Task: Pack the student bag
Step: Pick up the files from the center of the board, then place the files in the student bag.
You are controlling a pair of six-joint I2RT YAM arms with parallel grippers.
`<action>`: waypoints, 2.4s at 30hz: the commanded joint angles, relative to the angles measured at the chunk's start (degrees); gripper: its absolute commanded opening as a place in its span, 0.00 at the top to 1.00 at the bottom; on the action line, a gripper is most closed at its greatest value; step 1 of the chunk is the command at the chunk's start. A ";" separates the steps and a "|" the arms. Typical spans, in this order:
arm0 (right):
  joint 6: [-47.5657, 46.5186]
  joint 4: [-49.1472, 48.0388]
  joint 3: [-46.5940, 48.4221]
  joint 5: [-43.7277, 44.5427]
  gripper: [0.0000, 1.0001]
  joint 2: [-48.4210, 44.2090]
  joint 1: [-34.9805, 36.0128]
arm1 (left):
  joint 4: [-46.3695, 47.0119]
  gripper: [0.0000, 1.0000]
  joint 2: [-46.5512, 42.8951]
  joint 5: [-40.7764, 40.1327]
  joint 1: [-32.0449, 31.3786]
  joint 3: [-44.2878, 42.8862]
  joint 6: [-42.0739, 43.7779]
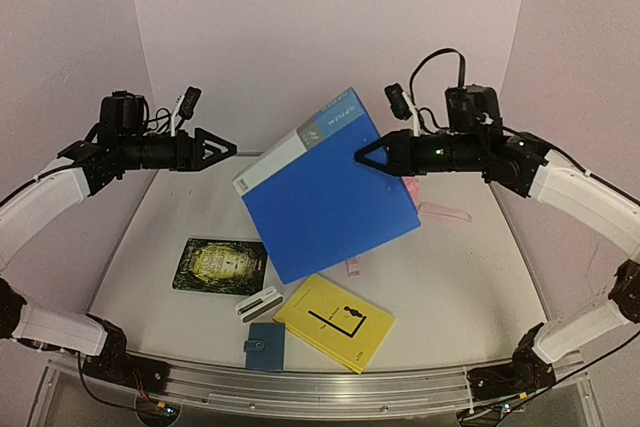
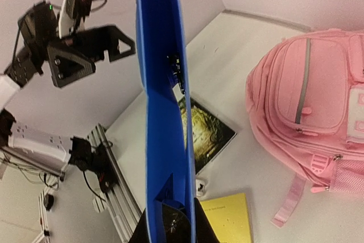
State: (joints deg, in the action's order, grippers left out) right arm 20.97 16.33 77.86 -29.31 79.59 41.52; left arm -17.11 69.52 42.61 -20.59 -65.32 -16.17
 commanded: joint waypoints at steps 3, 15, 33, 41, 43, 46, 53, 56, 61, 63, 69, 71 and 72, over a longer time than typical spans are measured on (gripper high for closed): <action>12.89 -26.04 -5.38 5.15 1.00 -10.51 -0.12 | 14.39 0.04 -7.00 -4.02 4.72 6.89 -15.74; 23.00 -42.34 -11.28 -1.81 1.00 -11.39 -0.12 | 35.64 0.01 -9.54 16.33 4.82 12.50 -27.84; 31.12 -53.07 -12.81 -2.13 1.00 -3.53 -0.12 | 40.33 0.65 -9.93 20.34 4.59 13.22 -32.38; 24.70 -44.58 -12.07 4.44 0.96 -1.46 -0.12 | 28.71 1.00 -10.70 14.48 4.68 11.32 -29.43; 20.77 -39.19 -11.34 8.54 0.81 -1.04 -0.12 | 21.50 1.00 -9.76 11.90 4.75 9.17 -26.66; 14.99 -31.73 -10.28 14.27 0.52 -0.40 -0.12 | 12.29 1.00 -7.22 9.06 5.84 5.47 -23.30; 4.42 -15.92 -5.28 27.24 0.03 3.37 2.24 | 5.38 1.00 -0.73 12.94 16.31 0.05 -22.96; 0.85 -10.92 -2.25 33.44 0.02 6.91 5.42 | 8.98 1.00 0.84 15.66 22.48 1.71 -26.36; -4.21 -3.80 6.09 44.36 0.02 16.75 10.71 | 12.71 1.00 0.21 13.46 29.65 5.63 -27.36; -5.62 -0.24 10.96 48.10 0.02 22.37 12.19 | 14.33 1.00 -1.85 10.89 30.43 7.60 -25.94; -7.95 5.16 24.79 51.19 0.03 38.32 12.80 | 8.36 1.00 -7.60 1.46 31.02 8.39 -15.30; -8.66 6.00 28.78 52.46 0.06 42.54 12.80 | 4.47 1.00 -8.76 -2.46 30.97 7.45 -12.05; -9.03 6.20 30.67 52.95 0.07 44.54 12.80 | 3.05 1.00 -9.38 -4.86 30.98 7.37 -10.94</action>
State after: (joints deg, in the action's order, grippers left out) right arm 14.95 18.03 100.86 17.95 118.23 54.76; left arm -11.57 64.18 46.02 9.98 -54.66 -35.87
